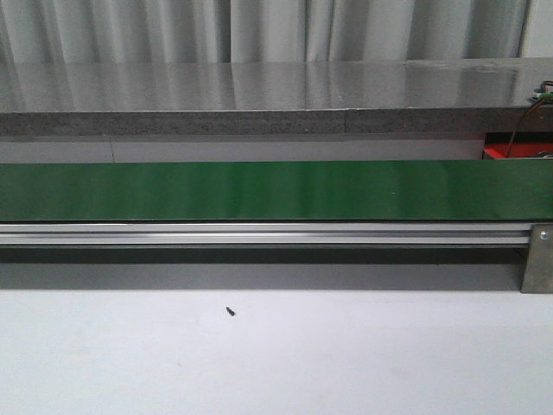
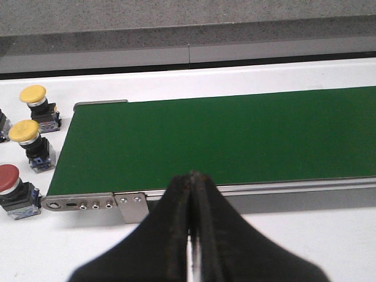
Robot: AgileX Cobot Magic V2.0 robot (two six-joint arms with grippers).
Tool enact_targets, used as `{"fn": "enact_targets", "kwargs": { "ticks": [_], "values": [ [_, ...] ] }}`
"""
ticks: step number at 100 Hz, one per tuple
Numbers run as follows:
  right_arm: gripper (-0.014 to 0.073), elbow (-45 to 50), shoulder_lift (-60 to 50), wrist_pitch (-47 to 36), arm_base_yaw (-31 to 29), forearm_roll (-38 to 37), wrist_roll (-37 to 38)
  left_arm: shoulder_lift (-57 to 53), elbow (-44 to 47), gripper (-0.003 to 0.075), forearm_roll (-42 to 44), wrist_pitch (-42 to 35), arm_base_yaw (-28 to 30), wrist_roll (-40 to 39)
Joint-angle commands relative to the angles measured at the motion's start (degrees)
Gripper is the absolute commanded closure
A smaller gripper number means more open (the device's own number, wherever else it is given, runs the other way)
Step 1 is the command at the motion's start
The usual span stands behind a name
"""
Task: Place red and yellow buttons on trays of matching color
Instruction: 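Lower the red button into the red tray and open the right gripper, then lift the right gripper away from the trays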
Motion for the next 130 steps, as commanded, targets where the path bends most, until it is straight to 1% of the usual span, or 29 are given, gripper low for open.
{"fn": "enact_targets", "kwargs": {
  "ticks": [1, 20, 37, 51, 64, 73, 85, 93, 99, 100, 108, 118, 130],
  "values": [
    [0.0116, -3.76, -5.56, 0.97, -0.14, 0.40, -0.37, 0.04, -1.57, 0.0740, -0.19, -4.27, -0.23, -0.10],
    [0.0116, -8.40, -7.99, 4.54, -0.14, 0.35, 0.84, 0.04, -1.57, 0.0740, -0.19, -4.17, -0.23, -0.10],
    [0.0116, -8.91, -12.96, 6.72, 0.66, 0.35, 1.18, 0.04, -1.57, 0.0740, -0.19, -4.06, -0.23, -0.10],
    [0.0116, -8.75, -17.71, 7.89, 3.05, 0.35, 1.18, 0.04, -1.57, 0.0740, -0.19, -3.95, -0.23, -0.10],
    [0.0116, -5.91, -23.41, 7.56, 7.22, 0.35, 1.18, 0.04, -1.57, 0.0740, -0.19, -3.94, -0.23, -0.10],
    [0.0116, -1.68, -28.43, 5.18, 11.10, -0.74, 1.18, 0.04, -1.57, 0.0740, -0.19, -3.94, -0.23, -0.10],
    [0.0116, 6.16, -35.69, -0.51, 16.36, -4.88, 2.42, 0.04, -1.57, 0.0740, -0.19, -3.94, -0.23, -0.10],
    [0.0116, 13.41, -41.18, -5.36, 19.35, -7.32, 4.27, 0.04, -1.57, 0.0740, -0.19, -3.94, -0.23, -0.10],
    [0.0117, 17.62, -44.91, -8.49, 20.90, -7.87, 4.82, 0.04, -1.57, 0.0740, -0.19, -3.94, -0.23, -0.10],
    [0.0117, 19.43, -45.85, -9.24, 21.19, -7.95, 5.07, 0.04, -1.57, 0.0740, -0.19, -3.94, -0.23, -0.10],
    [0.0118, 26.30, -51.36, -13.34, 22.00, -7.95, 6.18, 0.04, -1.57, 0.0740, -0.19, -3.84, -0.23, -0.10],
    [0.0136, 35.02, -57.00, -15.81, 22.00, -8.47, 9.06, 0.04, -1.57, 0.0740, -0.19, -3.61, -0.23, -0.10],
    [0.0193, 45.19, -64.05, -18.18, 22.00, -11.29, 13.44, 0.04, -1.57, 0.0740, -0.19, -3.05, -0.23, -0.10]
  ]
}}
